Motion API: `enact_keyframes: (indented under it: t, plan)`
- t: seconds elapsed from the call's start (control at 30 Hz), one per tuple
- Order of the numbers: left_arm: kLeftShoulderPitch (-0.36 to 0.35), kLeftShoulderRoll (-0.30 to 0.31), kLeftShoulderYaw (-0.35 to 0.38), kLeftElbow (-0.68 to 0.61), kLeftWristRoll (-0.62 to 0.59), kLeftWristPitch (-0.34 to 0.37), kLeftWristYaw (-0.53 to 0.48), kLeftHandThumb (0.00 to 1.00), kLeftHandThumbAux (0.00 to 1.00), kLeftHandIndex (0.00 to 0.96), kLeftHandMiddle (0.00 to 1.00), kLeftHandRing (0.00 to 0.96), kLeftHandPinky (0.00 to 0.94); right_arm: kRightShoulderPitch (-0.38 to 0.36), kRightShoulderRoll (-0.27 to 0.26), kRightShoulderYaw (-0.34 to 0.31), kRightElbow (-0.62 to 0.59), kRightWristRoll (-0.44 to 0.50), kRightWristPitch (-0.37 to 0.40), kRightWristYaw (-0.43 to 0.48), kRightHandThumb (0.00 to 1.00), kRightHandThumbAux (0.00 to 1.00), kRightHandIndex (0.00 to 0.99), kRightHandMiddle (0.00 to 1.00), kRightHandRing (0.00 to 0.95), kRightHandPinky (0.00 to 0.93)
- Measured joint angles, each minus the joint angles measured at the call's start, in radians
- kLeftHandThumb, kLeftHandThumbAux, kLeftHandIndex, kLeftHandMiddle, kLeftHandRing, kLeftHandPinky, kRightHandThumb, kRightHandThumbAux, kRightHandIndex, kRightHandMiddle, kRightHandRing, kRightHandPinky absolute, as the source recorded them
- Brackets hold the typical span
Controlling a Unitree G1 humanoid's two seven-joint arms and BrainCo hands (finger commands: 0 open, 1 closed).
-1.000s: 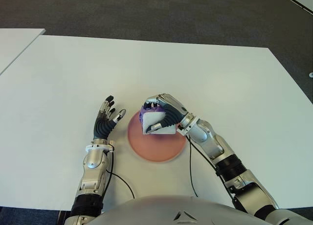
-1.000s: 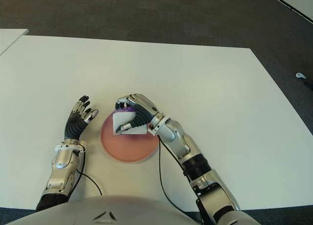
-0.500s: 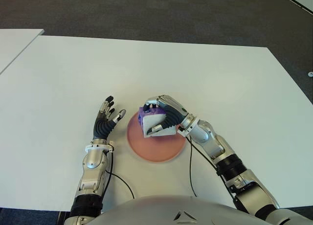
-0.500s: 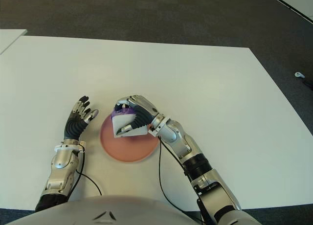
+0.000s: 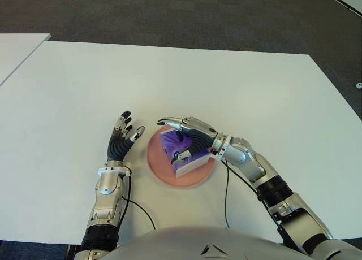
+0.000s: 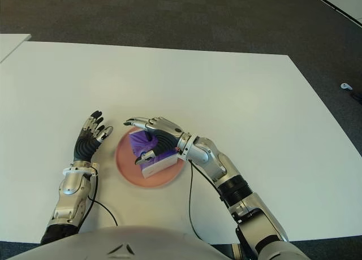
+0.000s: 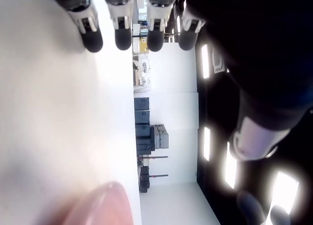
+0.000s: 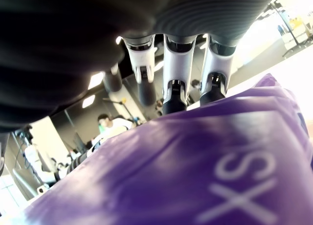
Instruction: Put the tissue paper into the plate.
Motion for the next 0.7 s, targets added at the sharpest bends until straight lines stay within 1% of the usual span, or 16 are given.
enact_keyframes:
  t: [0.1, 0.4, 0.53, 0.7]
  plan:
    - [0.0, 0.0, 0.0, 0.0, -0.001, 0.0, 0.0, 0.0, 0.644, 0.0, 0.0, 0.0, 0.0, 0.001, -0.008, 0.0, -0.021, 0.003, 0.014, 0.029, 0.039, 0.371, 0.009, 0.029, 0.004, 0.0]
    - [-0.001, 0.0, 0.0, 0.0, -0.001, 0.0, 0.0, 0.0, 0.643, 0.001, 0.0, 0.0, 0.0, 0.011, -0.035, -0.001, -0.09, 0.031, 0.052, 0.116, 0.032, 0.343, 0.0, 0.001, 0.0, 0.0]
    - [-0.001, 0.0, 0.0, 0.001, -0.001, -0.002, 0.0, 0.0, 0.644, 0.002, 0.0, 0.0, 0.0, 0.013, -0.05, -0.002, -0.106, 0.063, 0.055, 0.157, 0.019, 0.332, 0.0, 0.0, 0.0, 0.0]
    - [-0.001, 0.0, 0.0, 0.004, -0.001, -0.005, 0.0, 0.0, 0.646, 0.001, 0.0, 0.0, 0.0, 0.017, -0.054, -0.012, -0.109, 0.102, 0.054, 0.175, 0.003, 0.312, 0.0, 0.0, 0.0, 0.0]
